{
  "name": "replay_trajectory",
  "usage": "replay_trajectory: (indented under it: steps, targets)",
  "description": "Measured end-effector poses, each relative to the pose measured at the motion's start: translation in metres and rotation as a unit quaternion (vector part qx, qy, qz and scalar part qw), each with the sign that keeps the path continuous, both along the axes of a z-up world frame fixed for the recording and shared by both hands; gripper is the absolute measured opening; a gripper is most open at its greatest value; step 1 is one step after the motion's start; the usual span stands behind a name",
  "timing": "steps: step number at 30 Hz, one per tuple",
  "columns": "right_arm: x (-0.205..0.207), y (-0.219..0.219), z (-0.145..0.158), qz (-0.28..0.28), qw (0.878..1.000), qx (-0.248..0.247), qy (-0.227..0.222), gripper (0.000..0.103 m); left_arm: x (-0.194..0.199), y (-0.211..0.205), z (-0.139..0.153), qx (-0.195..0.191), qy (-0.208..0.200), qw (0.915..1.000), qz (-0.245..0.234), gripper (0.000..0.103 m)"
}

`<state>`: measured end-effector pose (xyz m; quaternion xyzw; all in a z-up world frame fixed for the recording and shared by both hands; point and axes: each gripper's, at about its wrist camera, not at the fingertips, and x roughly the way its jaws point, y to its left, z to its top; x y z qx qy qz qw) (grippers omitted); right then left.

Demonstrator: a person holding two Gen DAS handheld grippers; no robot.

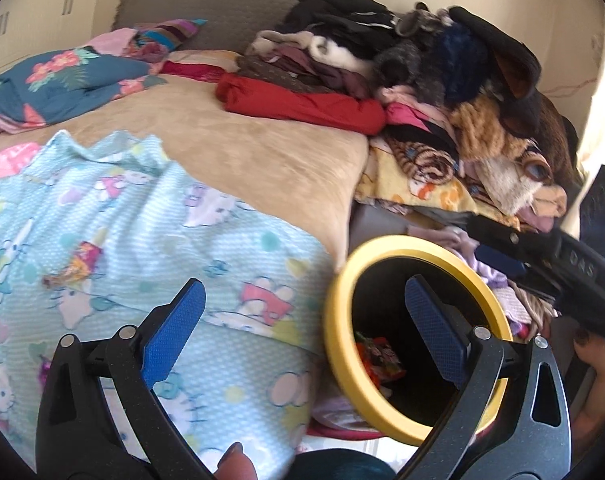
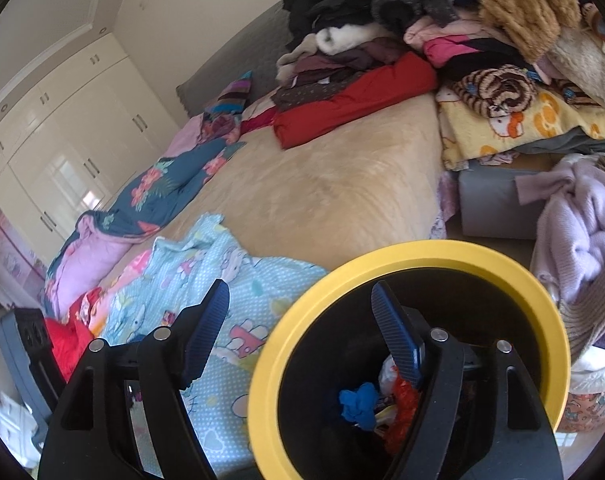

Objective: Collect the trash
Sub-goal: 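Move both grippers back over the purple and pink candy wrappers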

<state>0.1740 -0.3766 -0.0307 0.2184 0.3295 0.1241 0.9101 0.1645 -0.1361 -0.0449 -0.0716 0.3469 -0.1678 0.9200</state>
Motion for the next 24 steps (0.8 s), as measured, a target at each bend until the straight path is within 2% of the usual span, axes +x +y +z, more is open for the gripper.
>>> replay_trajectory:
  steps: [17,22,24]
  targets:
    - [0.002,0.109,-0.014,0.112,0.992,-0.058,0.013,0.072,0.016,0.118,-0.005,0.009,0.004,0.9933,0.115,0.092]
    - [-0.006,0.152,-0.015,0.165,0.984,-0.068,0.005,0.072,0.022,0.159,-0.014,-0.01,0.024,0.9892,0.144,0.092]
    - [-0.01,0.172,-0.017,0.191,0.979,-0.074,0.001,0.072,0.025,0.176,-0.018,-0.021,0.035,0.9869,0.156,0.087]
